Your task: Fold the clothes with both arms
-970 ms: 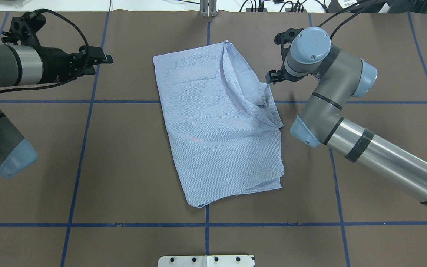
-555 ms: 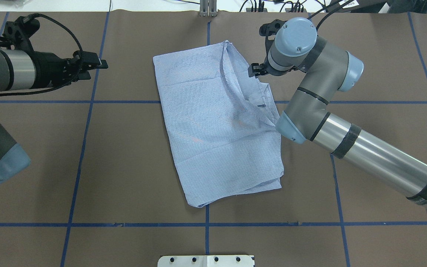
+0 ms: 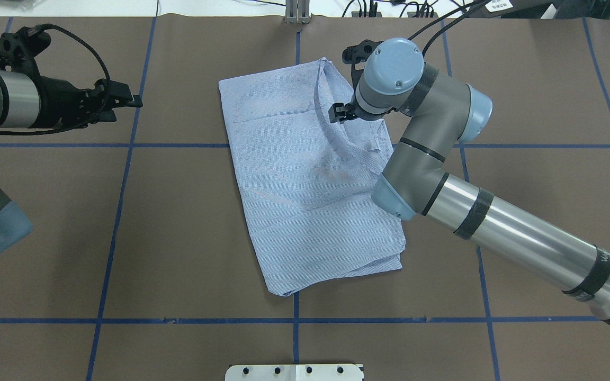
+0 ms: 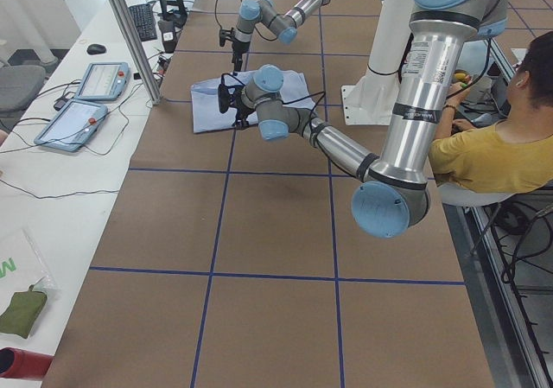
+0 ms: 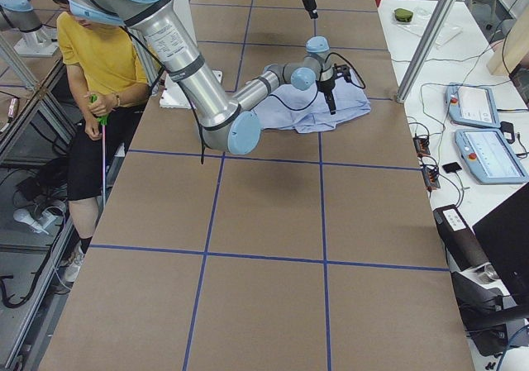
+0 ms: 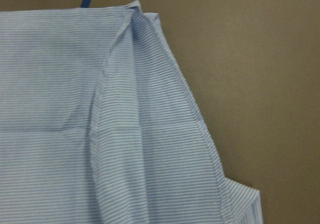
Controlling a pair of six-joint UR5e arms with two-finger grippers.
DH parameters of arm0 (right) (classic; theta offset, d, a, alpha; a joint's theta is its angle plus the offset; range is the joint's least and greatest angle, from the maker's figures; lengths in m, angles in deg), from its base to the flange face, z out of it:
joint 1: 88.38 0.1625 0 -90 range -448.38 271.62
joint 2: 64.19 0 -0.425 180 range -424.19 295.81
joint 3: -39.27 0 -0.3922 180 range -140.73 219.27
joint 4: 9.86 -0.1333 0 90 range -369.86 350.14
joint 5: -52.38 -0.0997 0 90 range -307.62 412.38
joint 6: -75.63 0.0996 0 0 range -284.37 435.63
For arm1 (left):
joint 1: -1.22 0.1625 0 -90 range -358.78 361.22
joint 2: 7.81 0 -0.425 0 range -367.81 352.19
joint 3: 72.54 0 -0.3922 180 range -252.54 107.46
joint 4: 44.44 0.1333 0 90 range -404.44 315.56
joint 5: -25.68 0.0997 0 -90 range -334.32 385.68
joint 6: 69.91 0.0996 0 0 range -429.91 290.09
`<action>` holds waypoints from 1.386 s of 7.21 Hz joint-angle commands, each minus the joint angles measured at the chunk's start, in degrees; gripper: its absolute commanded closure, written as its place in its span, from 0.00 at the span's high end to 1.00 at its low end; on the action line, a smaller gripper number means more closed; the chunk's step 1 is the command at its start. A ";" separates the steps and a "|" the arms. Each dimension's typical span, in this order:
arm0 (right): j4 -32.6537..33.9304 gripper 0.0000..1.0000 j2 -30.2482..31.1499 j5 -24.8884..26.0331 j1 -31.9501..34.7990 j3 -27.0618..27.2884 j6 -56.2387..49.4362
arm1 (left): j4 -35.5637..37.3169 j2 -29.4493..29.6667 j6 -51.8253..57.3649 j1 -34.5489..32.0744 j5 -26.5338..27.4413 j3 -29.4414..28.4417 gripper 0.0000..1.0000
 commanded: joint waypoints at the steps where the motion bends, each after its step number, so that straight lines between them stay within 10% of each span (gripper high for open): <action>1: 3.19 1.00 -2.30 1.51 -4.66 0.52 0.33 | 0.79 -0.69 -0.66 -0.38 -0.82 0.20 0.76; 10: 5.24 1.00 0.66 7.06 -4.17 -2.29 -10.11 | 0.61 -2.45 -2.78 -0.30 -1.88 1.00 0.76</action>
